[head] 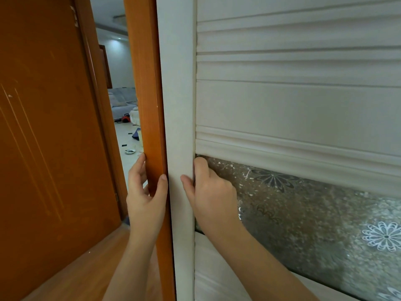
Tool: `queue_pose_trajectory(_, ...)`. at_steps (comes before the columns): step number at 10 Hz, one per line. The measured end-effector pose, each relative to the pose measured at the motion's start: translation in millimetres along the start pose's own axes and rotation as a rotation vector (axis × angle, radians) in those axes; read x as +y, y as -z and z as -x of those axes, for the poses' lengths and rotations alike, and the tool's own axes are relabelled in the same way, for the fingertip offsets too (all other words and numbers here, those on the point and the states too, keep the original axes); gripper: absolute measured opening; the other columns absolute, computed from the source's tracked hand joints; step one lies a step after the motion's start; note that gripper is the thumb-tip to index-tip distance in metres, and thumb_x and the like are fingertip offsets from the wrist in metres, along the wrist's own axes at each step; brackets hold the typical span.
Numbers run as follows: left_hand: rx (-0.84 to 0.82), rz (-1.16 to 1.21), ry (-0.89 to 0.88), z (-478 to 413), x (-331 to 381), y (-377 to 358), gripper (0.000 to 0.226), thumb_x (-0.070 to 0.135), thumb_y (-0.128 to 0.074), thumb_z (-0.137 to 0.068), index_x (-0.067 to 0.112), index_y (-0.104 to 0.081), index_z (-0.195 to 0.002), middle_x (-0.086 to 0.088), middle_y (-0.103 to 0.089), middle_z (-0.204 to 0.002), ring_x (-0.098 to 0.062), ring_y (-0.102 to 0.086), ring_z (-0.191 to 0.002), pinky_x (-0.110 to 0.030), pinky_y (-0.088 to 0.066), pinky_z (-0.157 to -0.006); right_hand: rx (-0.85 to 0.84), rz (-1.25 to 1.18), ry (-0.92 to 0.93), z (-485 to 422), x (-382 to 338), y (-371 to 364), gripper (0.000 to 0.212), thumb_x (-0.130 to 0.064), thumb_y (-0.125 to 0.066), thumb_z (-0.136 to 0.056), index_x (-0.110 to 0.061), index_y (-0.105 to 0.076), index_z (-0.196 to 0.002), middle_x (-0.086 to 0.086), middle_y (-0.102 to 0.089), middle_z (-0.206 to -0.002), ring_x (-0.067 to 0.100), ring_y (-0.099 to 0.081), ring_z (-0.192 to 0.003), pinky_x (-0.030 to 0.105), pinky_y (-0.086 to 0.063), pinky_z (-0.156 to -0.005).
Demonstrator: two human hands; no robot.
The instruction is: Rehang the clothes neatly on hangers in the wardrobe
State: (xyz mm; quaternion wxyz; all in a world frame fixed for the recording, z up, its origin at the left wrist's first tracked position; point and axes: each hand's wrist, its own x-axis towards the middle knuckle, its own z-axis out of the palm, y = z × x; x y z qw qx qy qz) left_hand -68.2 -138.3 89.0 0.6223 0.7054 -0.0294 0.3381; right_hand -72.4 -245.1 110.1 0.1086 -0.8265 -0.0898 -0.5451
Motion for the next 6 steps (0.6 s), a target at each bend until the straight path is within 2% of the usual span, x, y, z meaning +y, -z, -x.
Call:
queue_pose_trajectory(2, 0.014, 0.024, -0.006, 2, 1, -4, 0.058, 0.012, -0.055, -0.088, 0.027, -0.029, -0.139, 0.017, -0.036, -0.130, 0.000, -0.034, -0.123, -0.015, -0.032, -0.094, -0.008, 0.003, 0.023, 0, -1, -1, 0.052, -0.038, -0.081, -0.059, -0.014, -0.043, -0.085, -0.005, -0.058, -0.050, 0.010, -0.054, -0.032, 0.014, -0.032, -0.029)
queue_pose_trajectory(3, 0.036, 0.068, 0.006, 3, 0, -7, 0.058, 0.012, -0.055, -0.089, 0.029, -0.030, -0.138, 0.016, -0.038, -0.132, 0.000, -0.035, -0.123, -0.011, -0.033, -0.091, -0.120, -0.080, -0.007, 4, 2, 1, 0.046, -0.033, -0.079, -0.064, -0.012, -0.049, -0.091, -0.003, -0.063, -0.056, 0.012, -0.058, -0.037, 0.015, -0.036, -0.032)
queue_pose_trajectory(4, 0.018, 0.078, 0.021, 5, -1, -5, 0.057, 0.013, -0.054, -0.089, 0.030, -0.031, -0.138, 0.010, -0.039, -0.140, -0.004, -0.038, -0.126, -0.024, -0.035, -0.101, -0.427, -0.343, -0.087, 9, 6, 20, 0.044, -0.028, -0.056, -0.087, -0.011, -0.044, -0.126, 0.005, -0.070, -0.090, 0.020, -0.070, -0.073, 0.025, -0.056, -0.063)
queue_pose_trajectory(5, 0.027, 0.029, 0.019, 10, -3, 1, 0.058, 0.012, -0.055, -0.088, 0.030, -0.031, -0.138, 0.009, -0.040, -0.141, -0.005, -0.039, -0.127, -0.033, -0.036, -0.105, -0.558, -0.583, -0.171, 28, 23, 50, 0.046, -0.033, -0.047, -0.092, -0.026, -0.034, -0.136, -0.007, -0.068, -0.108, 0.010, -0.065, -0.096, 0.020, -0.051, -0.084)
queue_pose_trajectory(6, 0.123, -0.089, 0.032, 29, 14, 4, 0.057, 0.009, -0.056, -0.087, 0.028, -0.034, -0.136, 0.007, -0.041, -0.141, -0.007, -0.036, -0.126, -0.029, -0.033, -0.102, -0.503, -0.651, -0.190, 44, 50, 84, 0.033, -0.046, -0.041, -0.082, -0.048, -0.037, -0.115, -0.026, -0.065, -0.085, -0.009, -0.061, -0.086, -0.004, -0.041, -0.068)
